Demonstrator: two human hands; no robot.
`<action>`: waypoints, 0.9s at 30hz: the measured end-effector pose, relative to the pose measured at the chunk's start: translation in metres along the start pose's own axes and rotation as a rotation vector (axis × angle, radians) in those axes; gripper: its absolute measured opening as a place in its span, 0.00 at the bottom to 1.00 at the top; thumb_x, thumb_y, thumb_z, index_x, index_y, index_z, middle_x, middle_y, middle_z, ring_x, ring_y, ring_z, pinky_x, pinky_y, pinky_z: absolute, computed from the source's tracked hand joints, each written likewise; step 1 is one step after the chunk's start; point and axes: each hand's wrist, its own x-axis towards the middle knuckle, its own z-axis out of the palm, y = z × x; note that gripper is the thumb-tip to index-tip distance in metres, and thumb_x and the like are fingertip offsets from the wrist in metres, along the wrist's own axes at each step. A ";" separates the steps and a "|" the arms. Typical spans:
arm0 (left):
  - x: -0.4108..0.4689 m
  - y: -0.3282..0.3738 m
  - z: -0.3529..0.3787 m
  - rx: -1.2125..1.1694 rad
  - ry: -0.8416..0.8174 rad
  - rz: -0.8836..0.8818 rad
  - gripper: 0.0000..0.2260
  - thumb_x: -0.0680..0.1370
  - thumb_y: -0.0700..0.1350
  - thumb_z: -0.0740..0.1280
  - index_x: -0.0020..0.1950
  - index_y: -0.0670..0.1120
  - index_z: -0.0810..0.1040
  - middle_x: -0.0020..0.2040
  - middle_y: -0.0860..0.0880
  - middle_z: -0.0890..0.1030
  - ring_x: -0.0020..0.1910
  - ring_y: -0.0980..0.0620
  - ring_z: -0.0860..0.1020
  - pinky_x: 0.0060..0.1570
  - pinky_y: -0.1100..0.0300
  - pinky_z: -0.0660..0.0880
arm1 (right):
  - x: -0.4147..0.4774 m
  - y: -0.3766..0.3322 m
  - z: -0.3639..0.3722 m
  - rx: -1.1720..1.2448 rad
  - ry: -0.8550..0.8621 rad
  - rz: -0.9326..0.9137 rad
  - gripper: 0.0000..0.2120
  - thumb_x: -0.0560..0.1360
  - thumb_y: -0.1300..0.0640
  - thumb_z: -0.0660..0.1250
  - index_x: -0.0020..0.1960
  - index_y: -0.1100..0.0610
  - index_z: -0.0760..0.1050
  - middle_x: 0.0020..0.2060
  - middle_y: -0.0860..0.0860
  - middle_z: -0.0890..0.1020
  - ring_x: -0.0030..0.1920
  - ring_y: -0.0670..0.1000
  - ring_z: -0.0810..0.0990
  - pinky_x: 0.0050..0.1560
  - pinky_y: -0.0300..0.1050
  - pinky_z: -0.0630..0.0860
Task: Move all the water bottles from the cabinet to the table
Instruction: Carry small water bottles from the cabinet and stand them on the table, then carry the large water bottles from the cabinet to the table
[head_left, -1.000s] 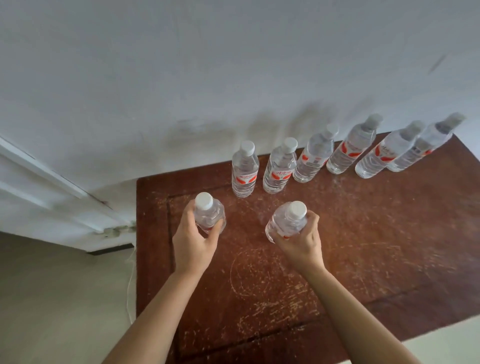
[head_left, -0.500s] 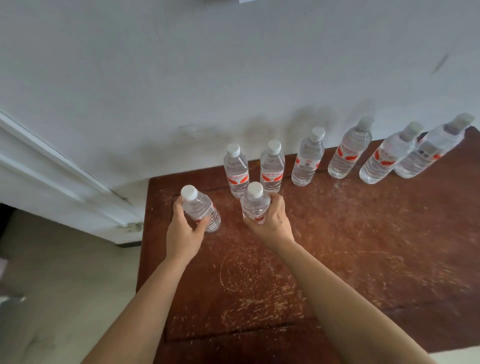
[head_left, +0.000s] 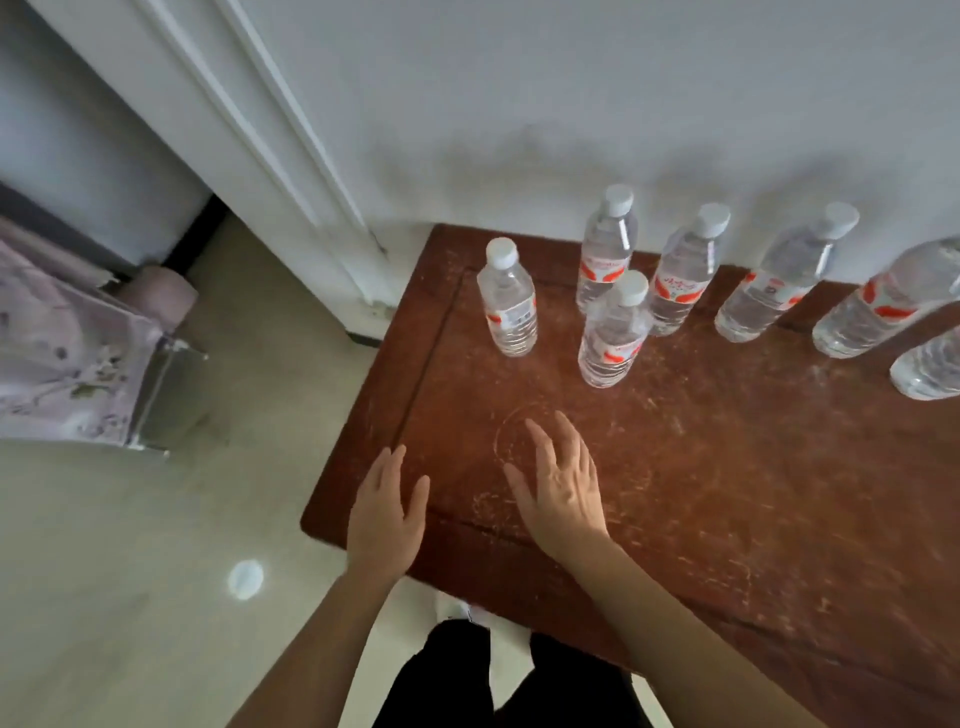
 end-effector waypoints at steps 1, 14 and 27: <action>-0.008 -0.010 -0.009 0.028 0.064 0.000 0.26 0.83 0.58 0.57 0.77 0.45 0.67 0.76 0.42 0.69 0.75 0.43 0.68 0.71 0.47 0.66 | 0.004 -0.015 0.001 -0.019 -0.008 -0.049 0.29 0.82 0.40 0.59 0.79 0.50 0.59 0.80 0.59 0.57 0.79 0.61 0.58 0.78 0.61 0.60; -0.162 -0.199 -0.251 0.394 0.920 -0.264 0.24 0.85 0.59 0.51 0.79 0.51 0.66 0.80 0.42 0.61 0.79 0.38 0.60 0.74 0.33 0.57 | -0.059 -0.347 0.052 -0.016 0.054 -0.779 0.31 0.83 0.35 0.52 0.81 0.49 0.59 0.81 0.59 0.53 0.81 0.64 0.50 0.79 0.68 0.48; -0.553 -0.452 -0.361 0.573 1.174 -0.865 0.27 0.85 0.61 0.50 0.81 0.50 0.61 0.82 0.40 0.55 0.80 0.35 0.52 0.74 0.29 0.51 | -0.401 -0.662 0.229 0.234 -0.113 -1.483 0.31 0.83 0.35 0.51 0.81 0.49 0.59 0.82 0.59 0.54 0.82 0.62 0.50 0.79 0.67 0.48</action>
